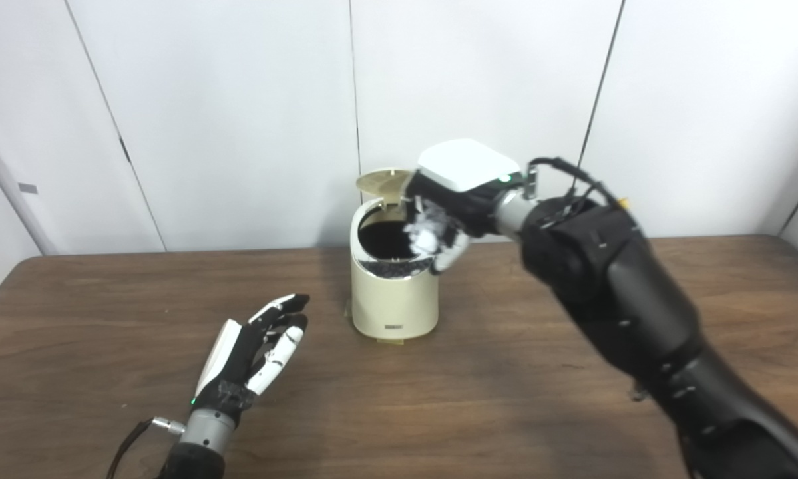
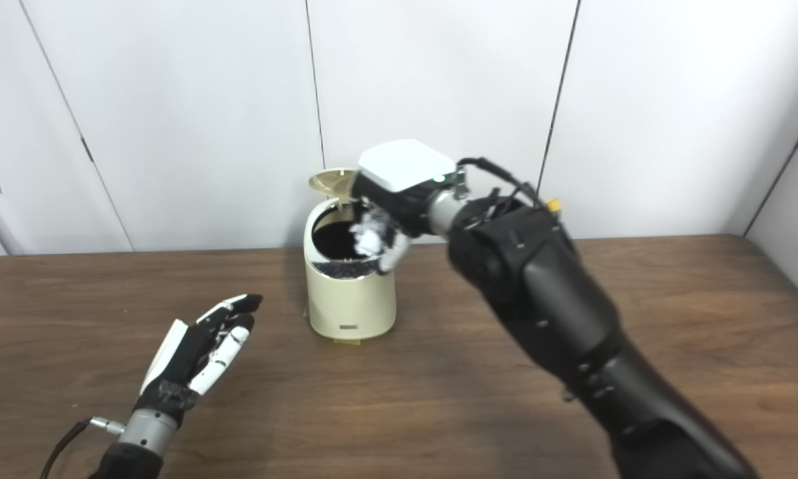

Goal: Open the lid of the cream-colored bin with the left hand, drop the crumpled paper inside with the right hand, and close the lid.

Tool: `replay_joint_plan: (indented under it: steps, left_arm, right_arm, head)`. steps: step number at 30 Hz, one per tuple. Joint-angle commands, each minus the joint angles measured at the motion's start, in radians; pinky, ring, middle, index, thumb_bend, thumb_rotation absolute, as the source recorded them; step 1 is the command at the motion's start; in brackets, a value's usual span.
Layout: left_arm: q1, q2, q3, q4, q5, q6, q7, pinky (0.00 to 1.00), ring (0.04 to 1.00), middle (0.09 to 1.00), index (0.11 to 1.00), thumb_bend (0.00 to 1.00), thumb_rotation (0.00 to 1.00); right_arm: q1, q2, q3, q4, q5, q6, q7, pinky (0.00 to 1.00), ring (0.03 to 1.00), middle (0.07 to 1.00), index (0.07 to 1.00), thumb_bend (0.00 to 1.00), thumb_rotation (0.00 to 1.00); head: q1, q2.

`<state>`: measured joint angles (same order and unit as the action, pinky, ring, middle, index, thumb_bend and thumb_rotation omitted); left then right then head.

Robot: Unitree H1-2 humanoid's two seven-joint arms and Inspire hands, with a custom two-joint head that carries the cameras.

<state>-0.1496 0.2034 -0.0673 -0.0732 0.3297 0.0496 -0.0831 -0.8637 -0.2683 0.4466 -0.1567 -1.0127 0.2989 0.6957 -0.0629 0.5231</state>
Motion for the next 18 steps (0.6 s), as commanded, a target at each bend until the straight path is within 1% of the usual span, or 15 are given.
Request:
replay_joint_plan:
  steps: [1,4,6,8,10,14,16,18]
  left_arm:
    - [-0.026,0.008,0.003,-0.028,0.009,-0.024,0.018,0.73,0.829,0.856,0.862,0.44,0.86]
    - [-0.025,0.008,0.003,-0.031,0.013,-0.023,0.022,0.73,0.823,0.848,0.858,0.44,0.86]
    - [-0.024,0.007,0.003,-0.034,0.016,-0.02,0.024,0.72,0.81,0.837,0.853,0.45,0.86]
    - [-0.023,0.006,0.004,-0.035,0.016,-0.019,0.025,0.73,0.815,0.838,0.851,0.45,0.85]
    - [-0.023,0.005,0.004,-0.038,0.017,-0.014,0.026,0.73,0.817,0.838,0.848,0.45,0.85]
    - [-0.021,0.005,0.003,-0.044,0.021,-0.006,0.024,0.72,0.81,0.834,0.848,0.46,0.86]
    - [-0.02,0.003,0.003,-0.044,0.018,-0.009,0.023,0.71,0.805,0.831,0.848,0.46,0.85]
    - [-0.02,0.002,0.005,-0.044,0.016,-0.013,0.023,0.72,0.811,0.836,0.85,0.45,0.85]
  right_arm:
    - [-0.023,0.014,-0.025,0.015,0.0,-0.044,-0.112,0.23,0.313,0.437,0.485,0.53,0.0]
    - [0.0,0.037,-0.03,0.075,0.018,-0.103,-0.226,0.22,0.306,0.459,0.475,0.53,0.0]
    - [0.006,0.043,-0.029,0.117,0.019,-0.134,-0.283,0.22,0.305,0.46,0.474,0.53,0.0]
    - [0.007,0.048,-0.025,0.159,0.015,-0.163,-0.333,0.2,0.289,0.453,0.474,0.53,0.0]
    - [0.005,0.051,-0.02,0.186,0.009,-0.183,-0.366,0.2,0.282,0.446,0.474,0.53,0.0]
    - [0.015,0.07,-0.028,0.205,0.024,-0.179,-0.4,0.21,0.292,0.444,0.474,0.53,0.0]
    - [0.019,0.073,-0.027,0.215,0.031,-0.196,-0.431,0.21,0.29,0.436,0.474,0.53,0.0]
    - [0.022,0.073,-0.022,0.223,0.026,-0.206,-0.445,0.21,0.291,0.435,0.474,0.53,0.0]
  head:
    - [0.0,0.0]
    - [-0.001,0.002]
    - [0.001,0.003]
    - [0.001,0.003]
    - [0.0,0.003]
    - [0.002,0.001]
    - [0.004,0.001]
    - [0.003,0.001]
